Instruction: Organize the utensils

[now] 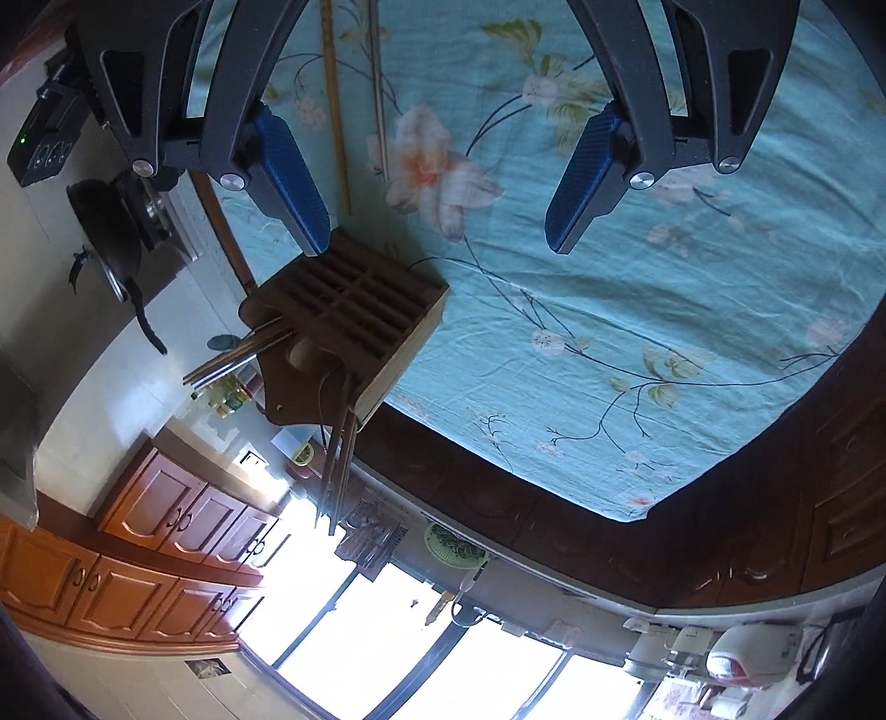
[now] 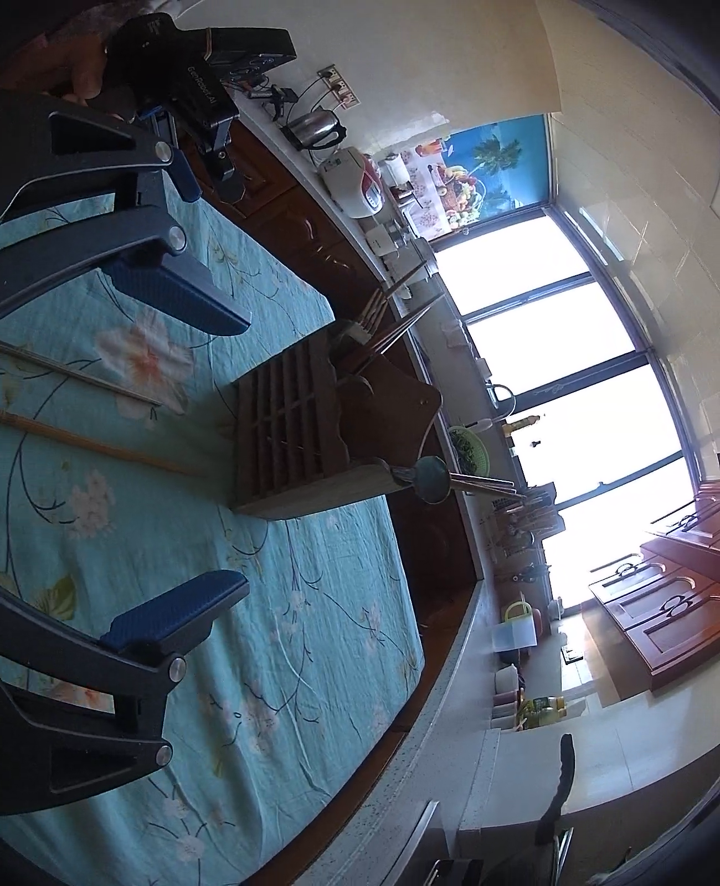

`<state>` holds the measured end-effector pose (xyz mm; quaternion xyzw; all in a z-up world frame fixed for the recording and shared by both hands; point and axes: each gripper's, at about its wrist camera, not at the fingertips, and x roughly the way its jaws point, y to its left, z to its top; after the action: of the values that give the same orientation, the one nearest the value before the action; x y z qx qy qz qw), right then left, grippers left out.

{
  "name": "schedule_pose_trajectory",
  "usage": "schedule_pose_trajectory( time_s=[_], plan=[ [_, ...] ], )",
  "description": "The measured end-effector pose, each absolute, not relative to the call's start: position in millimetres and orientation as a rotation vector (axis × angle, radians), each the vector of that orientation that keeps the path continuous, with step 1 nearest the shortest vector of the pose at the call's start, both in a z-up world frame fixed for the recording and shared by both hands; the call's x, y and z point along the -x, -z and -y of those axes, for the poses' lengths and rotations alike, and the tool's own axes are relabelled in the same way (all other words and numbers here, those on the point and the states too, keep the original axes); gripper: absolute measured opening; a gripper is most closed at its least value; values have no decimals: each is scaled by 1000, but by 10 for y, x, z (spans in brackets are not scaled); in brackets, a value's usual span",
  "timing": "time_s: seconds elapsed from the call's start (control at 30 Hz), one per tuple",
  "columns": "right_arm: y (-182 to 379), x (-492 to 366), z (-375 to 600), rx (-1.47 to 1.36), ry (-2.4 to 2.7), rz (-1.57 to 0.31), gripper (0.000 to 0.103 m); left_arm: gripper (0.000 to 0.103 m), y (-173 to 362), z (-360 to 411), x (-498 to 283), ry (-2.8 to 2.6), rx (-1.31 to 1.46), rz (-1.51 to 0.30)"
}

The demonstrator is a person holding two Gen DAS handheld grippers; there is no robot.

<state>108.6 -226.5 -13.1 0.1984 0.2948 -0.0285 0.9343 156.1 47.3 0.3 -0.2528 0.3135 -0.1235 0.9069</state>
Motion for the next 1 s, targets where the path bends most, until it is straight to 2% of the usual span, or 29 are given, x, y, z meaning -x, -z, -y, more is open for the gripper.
schedule_pose_trajectory(
  time_s=[0.33, 0.53, 0.63, 0.73, 1.0],
  plan=[
    [112, -773, 2131, -378, 60, -619, 93, 80, -62, -559, -1062, 215, 430, -630],
    [-140, -635, 2072, -340, 49, -568, 93, 80, -272, -596, -836, 210, 375, -572],
    [-328, -509, 2006, -288, 61, -493, 102, 90, -360, -568, -697, 199, 323, -529],
    [-386, -329, 1913, -213, 113, -416, 103, 98, -358, -519, -514, 155, 264, -473],
    [-159, -75, 1831, -141, 165, -371, 103, 101, -154, -336, -152, 93, 172, -391]
  ],
)
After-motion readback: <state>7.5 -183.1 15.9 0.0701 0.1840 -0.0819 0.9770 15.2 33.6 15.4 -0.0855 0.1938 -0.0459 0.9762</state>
